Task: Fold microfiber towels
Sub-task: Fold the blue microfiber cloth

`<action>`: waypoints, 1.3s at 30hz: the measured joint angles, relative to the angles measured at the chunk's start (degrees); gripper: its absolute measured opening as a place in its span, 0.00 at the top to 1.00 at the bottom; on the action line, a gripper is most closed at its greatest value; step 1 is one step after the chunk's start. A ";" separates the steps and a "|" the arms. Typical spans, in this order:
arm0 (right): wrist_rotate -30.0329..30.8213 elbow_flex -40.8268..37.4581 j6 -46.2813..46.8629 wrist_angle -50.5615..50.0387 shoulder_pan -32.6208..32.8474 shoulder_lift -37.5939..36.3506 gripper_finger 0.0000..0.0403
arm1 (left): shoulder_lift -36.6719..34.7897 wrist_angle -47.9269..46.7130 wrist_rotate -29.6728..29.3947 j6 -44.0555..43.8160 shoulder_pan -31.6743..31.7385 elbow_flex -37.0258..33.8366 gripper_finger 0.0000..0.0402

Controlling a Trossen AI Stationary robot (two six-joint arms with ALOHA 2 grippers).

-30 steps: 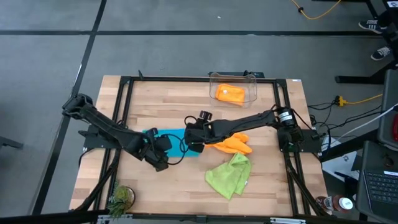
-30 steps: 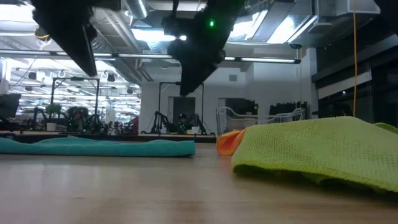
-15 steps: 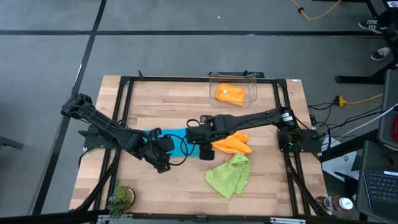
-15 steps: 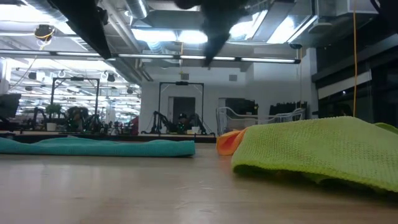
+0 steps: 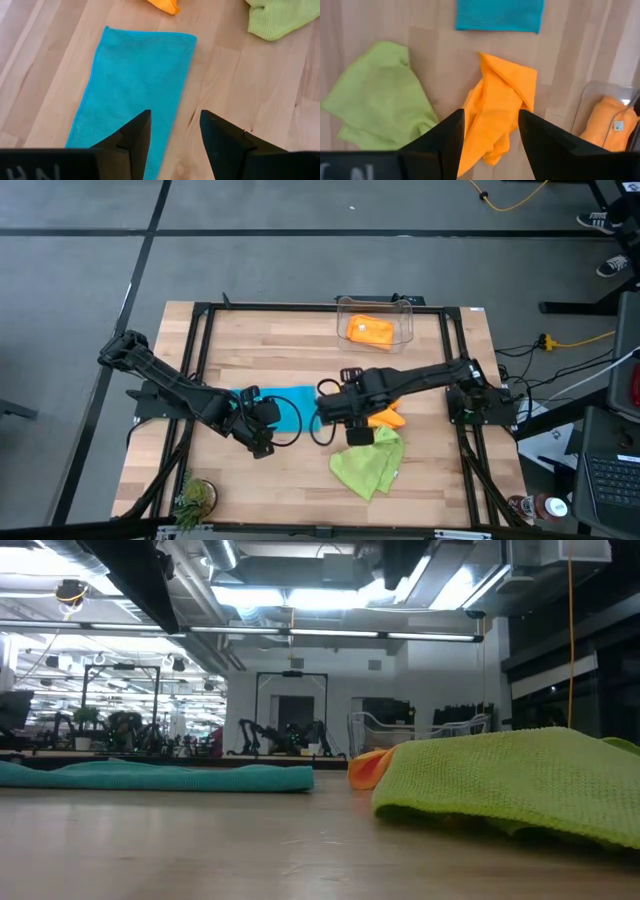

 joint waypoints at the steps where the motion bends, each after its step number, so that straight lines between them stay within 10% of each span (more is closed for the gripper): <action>1: 0.15 0.00 -0.19 -0.01 0.47 -0.10 0.53 | 0.00 -0.02 0.00 0.00 0.00 0.00 0.59; 39: 6.04 -0.07 -4.83 3.15 3.58 -0.46 0.53 | -0.02 -0.04 -0.02 0.00 0.01 0.00 0.59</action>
